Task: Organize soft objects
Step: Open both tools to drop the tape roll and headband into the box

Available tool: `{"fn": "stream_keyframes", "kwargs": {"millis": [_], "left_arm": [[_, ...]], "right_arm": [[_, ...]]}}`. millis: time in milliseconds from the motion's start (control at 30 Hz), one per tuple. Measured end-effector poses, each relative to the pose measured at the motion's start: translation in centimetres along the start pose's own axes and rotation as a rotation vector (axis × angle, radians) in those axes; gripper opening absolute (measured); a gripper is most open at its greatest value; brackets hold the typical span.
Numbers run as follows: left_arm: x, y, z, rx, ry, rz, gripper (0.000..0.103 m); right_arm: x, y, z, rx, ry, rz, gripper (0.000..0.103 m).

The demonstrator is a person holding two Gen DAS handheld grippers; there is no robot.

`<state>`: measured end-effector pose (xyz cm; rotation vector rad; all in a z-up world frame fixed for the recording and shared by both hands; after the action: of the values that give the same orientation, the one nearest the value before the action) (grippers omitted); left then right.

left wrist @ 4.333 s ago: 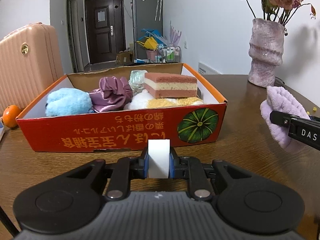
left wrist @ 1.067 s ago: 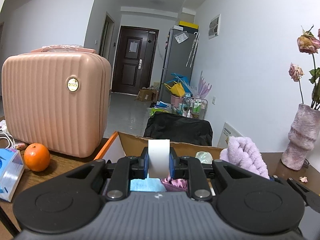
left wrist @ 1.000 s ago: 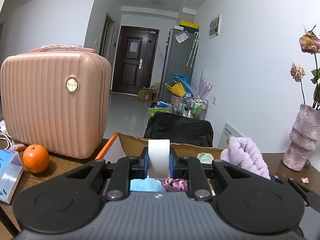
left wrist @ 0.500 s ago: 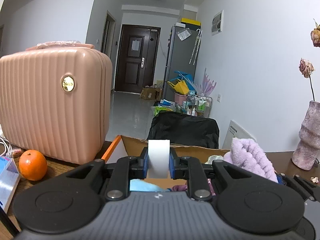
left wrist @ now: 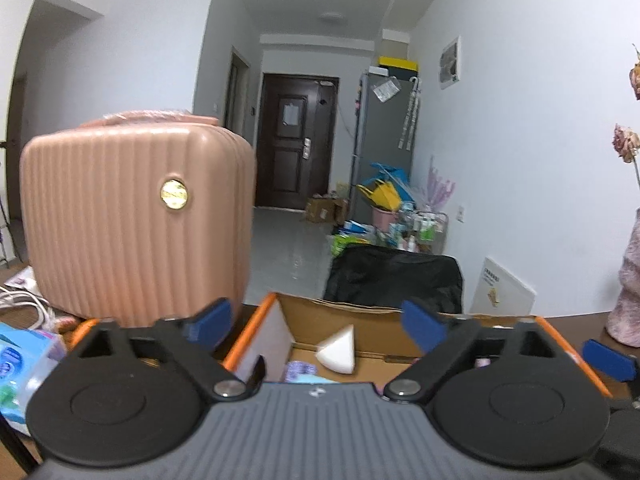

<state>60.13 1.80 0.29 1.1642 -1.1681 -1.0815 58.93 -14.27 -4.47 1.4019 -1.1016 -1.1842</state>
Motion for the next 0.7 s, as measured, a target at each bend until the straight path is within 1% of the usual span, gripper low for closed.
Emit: {"fn": "stream_keyframes", "kwargs": {"millis": [33,100,333,500,700], "left_arm": [[-0.2,0.0,0.1,0.006,0.011,-0.007,0.103],[-0.5,0.1,0.3,0.02,0.025,-0.015,0.103],[-1.5,0.0,0.1,0.006,0.038,-0.012,0.103],[-1.7,0.0,0.4,0.004,0.036,-0.016,0.103],[-1.8,0.3,1.6,-0.01,0.019,-0.025,0.103]], "right_arm": [[0.1,0.0,0.0,-0.001,0.002,-0.009,0.103],[0.3,0.1,0.1,0.003,0.003,-0.015,0.103],[0.2,0.3,0.3,0.019,0.005,-0.006,0.103],[0.5,0.7,1.2,0.035,0.005,-0.001,0.103],[1.0,1.4,3.2,0.053,0.01,-0.002,0.103]]}}
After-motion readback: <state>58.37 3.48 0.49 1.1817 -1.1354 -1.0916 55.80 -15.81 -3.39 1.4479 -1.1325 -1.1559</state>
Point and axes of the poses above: each gripper's, at about its wrist camera, not at the fingertips, and z roughly against the way its jaws point, x to its right, y to its top, the point moved 6 cm from there along -z, roughly the way its jaws point, and after that the axes turned 15 degrees about x, right-handed, at the moved point
